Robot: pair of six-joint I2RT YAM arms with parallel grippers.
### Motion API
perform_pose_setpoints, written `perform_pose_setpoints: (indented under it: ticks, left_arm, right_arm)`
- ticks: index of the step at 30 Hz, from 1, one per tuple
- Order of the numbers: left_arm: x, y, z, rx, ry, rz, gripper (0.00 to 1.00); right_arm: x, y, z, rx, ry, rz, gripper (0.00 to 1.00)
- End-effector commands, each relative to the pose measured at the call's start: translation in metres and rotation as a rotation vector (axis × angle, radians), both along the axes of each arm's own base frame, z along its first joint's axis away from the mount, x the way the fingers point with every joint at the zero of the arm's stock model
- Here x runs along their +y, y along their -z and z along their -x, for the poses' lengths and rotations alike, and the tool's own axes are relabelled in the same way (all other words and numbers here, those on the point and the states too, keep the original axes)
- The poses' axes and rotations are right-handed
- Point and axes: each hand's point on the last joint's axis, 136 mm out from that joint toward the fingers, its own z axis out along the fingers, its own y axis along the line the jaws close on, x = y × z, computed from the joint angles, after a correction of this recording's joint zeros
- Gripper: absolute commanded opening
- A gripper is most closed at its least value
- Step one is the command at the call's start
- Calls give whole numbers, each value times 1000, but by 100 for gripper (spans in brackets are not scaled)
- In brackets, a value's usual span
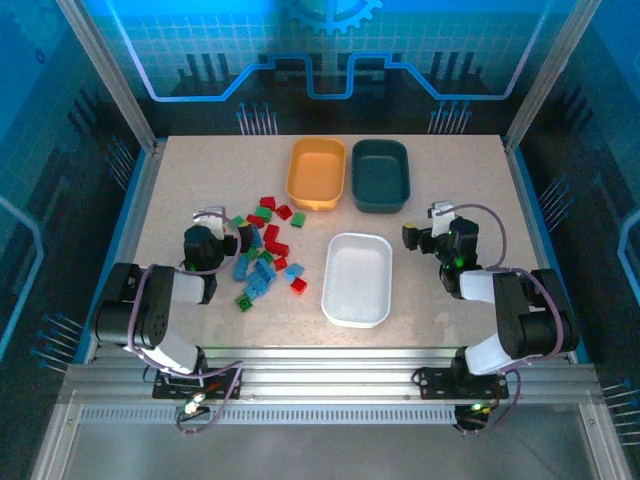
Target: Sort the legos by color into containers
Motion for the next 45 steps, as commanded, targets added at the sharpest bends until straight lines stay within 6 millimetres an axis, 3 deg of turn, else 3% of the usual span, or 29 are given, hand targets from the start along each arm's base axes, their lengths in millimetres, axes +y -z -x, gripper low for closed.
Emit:
perform_pose_setpoints:
  ticks: [1, 12, 15, 18, 21, 22, 24, 26, 27, 29, 30, 33, 38, 41, 45]
  left_arm:
    - [-1, -11, -6, -32, 21, -17, 99]
    - [0, -12, -6, -34, 20, -17, 99]
    - [0, -18, -6, -29, 21, -17, 99]
    - [-6, -54, -1, -19, 51, -18, 99]
    - [-12, -110, 8, -79, 49, 17, 99]
    - [-12, -137, 15, -115, 38, 42, 99]
    - [-3, -179, 30, -148, -59, 173, 99]
    - [12, -200, 49, -142, -207, 374, 99]
    - [18, -203, 60, -126, -279, 482, 99]
    - [21, -194, 81, -83, -355, 630, 99]
    - [23, -186, 88, -89, -372, 655, 99]
    - [20, -152, 102, -79, -390, 813, 99]
    - [-1, -102, 117, 153, -365, 821, 94]
    - [-17, -77, 121, 295, -307, 789, 85]
    - [-35, -53, 125, 413, -248, 805, 83]
  right_arm:
    - [0, -2, -3, -4, -13, 6, 100]
    - [-5, -2, -4, 2, 29, 15, 100]
    - [-11, -12, -9, 31, 77, 33, 100]
    - [-11, -43, -11, 87, 85, 72, 100]
    - [2, -107, 1, 36, 121, 117, 100]
    - [7, -131, 8, 29, 139, 127, 100]
    - [12, -175, 28, 48, 181, 58, 100]
    - [7, -190, 45, 119, 245, -74, 100]
    - [2, -190, 48, 138, 279, -135, 100]
    - [-23, -164, 56, 203, 444, -288, 100]
    - [-25, -151, 58, 248, 438, -355, 96]
    - [1, -124, 64, 378, 297, -451, 79]
    - [44, -73, 92, 581, 180, -298, 79]
    - [61, -48, 107, 659, 164, -266, 79]
    - [80, -6, 133, 783, 119, -234, 74]
